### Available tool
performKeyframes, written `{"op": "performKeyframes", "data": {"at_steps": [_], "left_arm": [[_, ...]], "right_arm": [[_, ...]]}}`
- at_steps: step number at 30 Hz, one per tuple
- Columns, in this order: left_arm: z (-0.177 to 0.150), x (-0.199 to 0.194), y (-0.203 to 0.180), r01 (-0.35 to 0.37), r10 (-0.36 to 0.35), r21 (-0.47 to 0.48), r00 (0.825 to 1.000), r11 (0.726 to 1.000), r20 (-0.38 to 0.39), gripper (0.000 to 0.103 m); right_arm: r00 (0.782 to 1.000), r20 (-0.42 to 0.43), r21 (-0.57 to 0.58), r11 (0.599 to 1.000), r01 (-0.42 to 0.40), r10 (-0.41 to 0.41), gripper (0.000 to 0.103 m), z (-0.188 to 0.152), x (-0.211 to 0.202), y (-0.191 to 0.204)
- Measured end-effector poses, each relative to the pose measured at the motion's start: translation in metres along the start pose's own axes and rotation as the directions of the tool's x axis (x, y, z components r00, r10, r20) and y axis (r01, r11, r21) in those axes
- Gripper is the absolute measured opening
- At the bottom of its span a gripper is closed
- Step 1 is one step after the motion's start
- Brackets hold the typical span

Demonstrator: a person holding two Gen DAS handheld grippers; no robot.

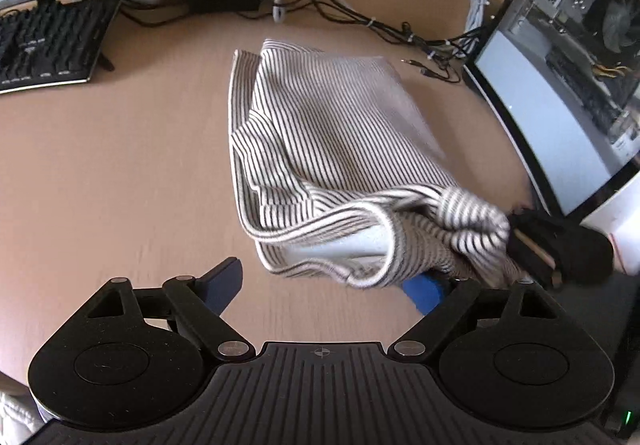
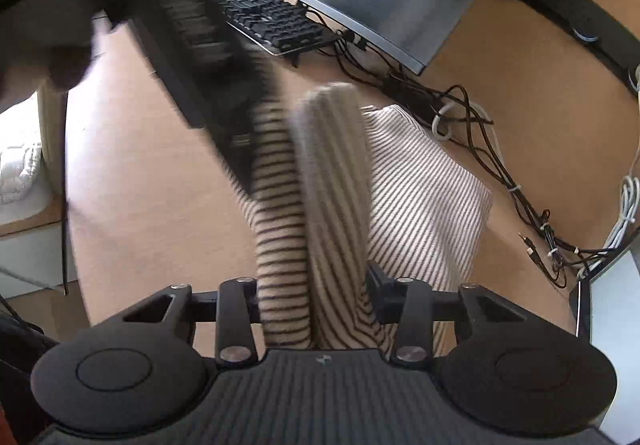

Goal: Fold clothes

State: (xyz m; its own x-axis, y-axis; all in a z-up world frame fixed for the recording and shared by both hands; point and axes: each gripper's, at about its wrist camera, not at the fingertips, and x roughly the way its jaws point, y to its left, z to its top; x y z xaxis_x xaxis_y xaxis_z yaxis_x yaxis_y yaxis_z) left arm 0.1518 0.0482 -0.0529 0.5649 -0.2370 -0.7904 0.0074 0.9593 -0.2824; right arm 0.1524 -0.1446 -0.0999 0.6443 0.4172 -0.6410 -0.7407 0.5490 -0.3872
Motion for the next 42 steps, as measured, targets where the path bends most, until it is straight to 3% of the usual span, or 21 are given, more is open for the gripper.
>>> {"op": "performKeyframes", "data": {"at_steps": [4,7,12,17,19,22,24,26,29,33,36,38,40,42], "left_arm": [[0.002,-0.025,0.018,0.067,-0.066,-0.017,0.997,0.998,0.035,0.094],[0.017,-0.028,0.032,0.065,-0.065,-0.007,0.996,0.998,0.06,0.093],[0.051,-0.011,0.046,0.067,-0.074,0.084,0.994,0.994,0.08,0.073],[0.07,0.032,0.034,0.21,-0.221,0.241,0.975,0.948,0.019,0.054],[0.073,0.052,0.03,0.257,-0.259,0.261,0.965,0.93,-0.027,0.053],[0.073,0.08,0.027,0.3,-0.284,0.299,0.954,0.906,-0.097,0.055],[0.07,0.088,0.025,0.307,-0.291,0.335,0.952,0.891,-0.097,0.057],[0.071,0.088,0.03,0.334,-0.317,0.319,0.943,0.887,-0.105,0.055],[0.075,0.077,0.064,0.37,-0.362,0.198,0.929,0.907,-0.079,0.048],[0.077,0.048,0.103,0.386,-0.387,0.103,0.922,0.917,-0.009,0.061],[0.082,0.026,0.109,0.395,-0.402,0.138,0.915,0.908,0.029,0.076],[0.086,0.017,0.102,0.406,-0.419,0.178,0.907,0.896,0.04,0.082],[0.088,0.012,0.088,0.412,-0.432,0.236,0.901,0.88,0.036,0.084],[0.09,0.016,0.068,0.396,-0.422,0.317,0.906,0.862,0.017,0.084]], "right_arm": [[0.999,-0.041,0.003,1.0,-0.017,0.017,0.032,0.004,-0.005,-0.021],[0.993,-0.094,-0.002,0.998,-0.067,0.066,0.031,0.007,-0.009,-0.024],[0.961,-0.203,-0.096,0.973,-0.211,0.189,0.029,0.015,-0.031,0.005],[0.909,-0.341,-0.213,0.922,-0.322,0.239,0.028,0.042,-0.064,0.009],[0.892,-0.387,-0.275,0.895,-0.352,0.232,0.028,0.064,-0.073,-0.002],[0.899,-0.4,-0.413,0.839,-0.353,0.182,0.029,0.103,-0.074,-0.023],[0.905,-0.396,-0.492,0.796,-0.352,0.155,0.031,0.125,-0.058,-0.038],[0.897,-0.406,-0.5,0.779,-0.379,0.176,0.035,0.135,-0.024,-0.05],[0.872,-0.447,-0.485,0.766,-0.422,0.197,0.038,0.134,0.033,-0.058],[0.853,-0.481,-0.432,0.791,-0.433,0.203,0.04,0.106,0.083,-0.057],[0.878,-0.443,-0.383,0.848,-0.367,0.18,0.046,0.105,0.075,-0.064],[0.894,-0.419,-0.347,0.881,-0.321,0.161,0.057,0.104,0.071,-0.069],[0.911,-0.39,-0.307,0.914,-0.266,0.134,0.063,0.104,0.063,-0.073],[0.939,-0.336,-0.256,0.953,-0.161,0.068,0.073,0.106,0.042,-0.076]]}}
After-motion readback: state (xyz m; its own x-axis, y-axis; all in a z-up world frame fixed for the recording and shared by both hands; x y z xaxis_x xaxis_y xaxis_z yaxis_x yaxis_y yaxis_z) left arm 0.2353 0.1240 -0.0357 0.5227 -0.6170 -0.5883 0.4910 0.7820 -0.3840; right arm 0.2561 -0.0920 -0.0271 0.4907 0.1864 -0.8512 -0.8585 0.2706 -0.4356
